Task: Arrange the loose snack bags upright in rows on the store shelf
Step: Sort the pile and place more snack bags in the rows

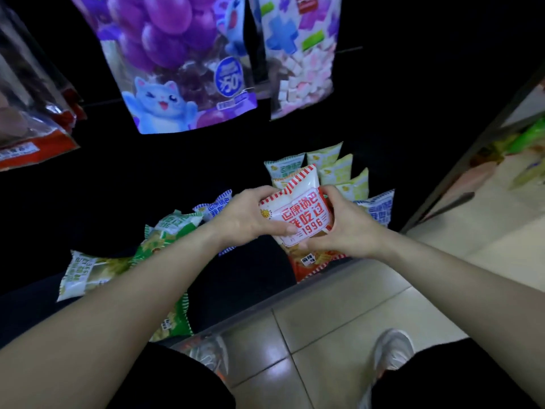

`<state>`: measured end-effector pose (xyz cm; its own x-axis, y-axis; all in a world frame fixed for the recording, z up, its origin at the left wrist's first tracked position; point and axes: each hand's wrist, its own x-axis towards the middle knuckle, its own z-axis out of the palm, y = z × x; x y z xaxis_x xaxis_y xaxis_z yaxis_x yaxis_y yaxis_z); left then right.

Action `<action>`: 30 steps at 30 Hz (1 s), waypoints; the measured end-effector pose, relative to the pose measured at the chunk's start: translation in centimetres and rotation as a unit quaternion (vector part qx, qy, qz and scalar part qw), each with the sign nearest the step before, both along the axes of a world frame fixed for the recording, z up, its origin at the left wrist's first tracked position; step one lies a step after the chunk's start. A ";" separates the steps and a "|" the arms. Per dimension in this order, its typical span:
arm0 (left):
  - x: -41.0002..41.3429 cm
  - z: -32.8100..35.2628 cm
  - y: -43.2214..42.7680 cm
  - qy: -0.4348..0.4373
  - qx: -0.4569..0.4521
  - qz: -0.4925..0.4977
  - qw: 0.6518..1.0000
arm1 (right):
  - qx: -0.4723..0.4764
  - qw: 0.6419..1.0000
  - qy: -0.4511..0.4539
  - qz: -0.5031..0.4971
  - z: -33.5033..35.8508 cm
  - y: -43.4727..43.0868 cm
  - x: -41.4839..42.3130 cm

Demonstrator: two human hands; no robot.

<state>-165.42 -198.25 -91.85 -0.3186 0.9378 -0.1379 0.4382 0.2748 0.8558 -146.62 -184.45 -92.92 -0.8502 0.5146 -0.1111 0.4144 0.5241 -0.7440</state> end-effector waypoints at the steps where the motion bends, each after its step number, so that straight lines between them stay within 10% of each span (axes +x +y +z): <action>1: 0.2 -0.1 0.6 0.008 0.005 0.012 1.000 | 0.001 1.000 -0.001 -0.005 0.1 0.7 0.3; 10: 1.2 -6.2 7.6 0.210 -0.069 0.098 0.970 | 0.070 0.976 -0.204 -0.032 -3.5 9.6 6.1; 30: 5.2 -19.7 17.7 0.197 -0.137 0.076 0.968 | 0.034 0.956 -0.293 -0.003 -7.8 12.3 9.2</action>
<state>-160.18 -180.59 -111.51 -0.5292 0.8211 -0.2138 0.6523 0.5549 0.5163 -137.38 -172.14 -100.77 -0.6495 0.5427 -0.5326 0.7525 0.5592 -0.3479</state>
